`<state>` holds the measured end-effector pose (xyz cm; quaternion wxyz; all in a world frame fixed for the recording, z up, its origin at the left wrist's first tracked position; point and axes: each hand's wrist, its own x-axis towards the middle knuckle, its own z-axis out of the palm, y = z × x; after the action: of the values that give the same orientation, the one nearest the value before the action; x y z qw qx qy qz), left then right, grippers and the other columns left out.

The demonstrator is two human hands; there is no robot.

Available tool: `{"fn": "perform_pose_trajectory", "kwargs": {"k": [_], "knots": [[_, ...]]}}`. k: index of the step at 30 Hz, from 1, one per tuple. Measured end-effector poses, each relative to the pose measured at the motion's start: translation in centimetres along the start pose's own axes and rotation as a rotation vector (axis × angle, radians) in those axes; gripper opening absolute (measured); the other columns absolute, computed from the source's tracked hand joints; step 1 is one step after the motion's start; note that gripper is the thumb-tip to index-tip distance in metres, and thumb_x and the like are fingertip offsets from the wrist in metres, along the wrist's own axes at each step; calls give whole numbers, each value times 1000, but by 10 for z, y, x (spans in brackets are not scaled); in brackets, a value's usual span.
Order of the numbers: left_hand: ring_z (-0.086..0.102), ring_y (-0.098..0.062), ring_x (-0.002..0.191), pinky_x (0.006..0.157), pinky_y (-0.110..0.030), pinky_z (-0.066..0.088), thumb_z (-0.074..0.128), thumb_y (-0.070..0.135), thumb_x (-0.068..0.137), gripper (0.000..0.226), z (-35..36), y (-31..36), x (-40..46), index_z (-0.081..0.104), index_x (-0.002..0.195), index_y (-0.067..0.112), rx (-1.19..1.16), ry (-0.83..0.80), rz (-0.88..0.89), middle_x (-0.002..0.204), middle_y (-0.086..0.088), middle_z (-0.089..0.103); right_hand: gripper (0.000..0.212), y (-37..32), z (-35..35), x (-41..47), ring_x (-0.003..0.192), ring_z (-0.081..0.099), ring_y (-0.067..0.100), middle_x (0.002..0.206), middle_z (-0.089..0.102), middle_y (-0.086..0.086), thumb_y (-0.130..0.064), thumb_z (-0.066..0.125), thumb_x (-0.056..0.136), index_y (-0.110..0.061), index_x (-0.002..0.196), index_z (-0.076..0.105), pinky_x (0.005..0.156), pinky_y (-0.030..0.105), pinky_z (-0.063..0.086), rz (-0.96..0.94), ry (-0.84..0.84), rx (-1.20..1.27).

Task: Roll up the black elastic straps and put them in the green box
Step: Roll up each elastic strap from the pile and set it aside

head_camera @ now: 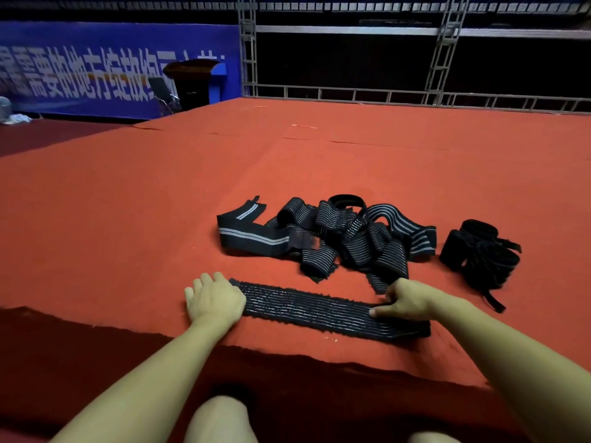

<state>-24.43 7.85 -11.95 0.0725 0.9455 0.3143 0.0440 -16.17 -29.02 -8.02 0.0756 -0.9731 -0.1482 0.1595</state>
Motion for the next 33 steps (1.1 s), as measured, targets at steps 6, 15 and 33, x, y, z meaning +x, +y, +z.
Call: {"fn": "perform_pose_trajectory", "kwargs": {"k": [6, 15, 33], "knots": [[52, -31, 121, 100, -43, 37, 59, 23, 90, 44, 6, 18, -7, 56, 133, 14, -129, 276, 276, 129, -9, 58, 60, -13, -15, -11, 93, 67, 22, 90, 66, -4, -87, 58, 75, -27, 81, 62, 70, 33, 49, 59, 274, -184], [-4, -21, 159, 128, -42, -4, 22, 74, 98, 82, 30, 50, -26, 15, 164, 26, -96, -99, 425, 172, -7, 0, 53, -5, -10, 3, 153, 12, 33, 172, 10, 4, -63, 50, 98, -32, 140, 61, 123, 45, 23, 98, 277, -62], [27, -24, 152, 126, -44, 17, 41, 71, 95, 75, 14, 59, -25, 34, 157, 28, -311, -91, 363, 164, -2, 32, 40, -57, -92, -1, 99, 73, 13, 111, 74, 1, -25, 72, 96, -22, 135, 63, 80, 27, 60, -209, 699, 1086]]}}
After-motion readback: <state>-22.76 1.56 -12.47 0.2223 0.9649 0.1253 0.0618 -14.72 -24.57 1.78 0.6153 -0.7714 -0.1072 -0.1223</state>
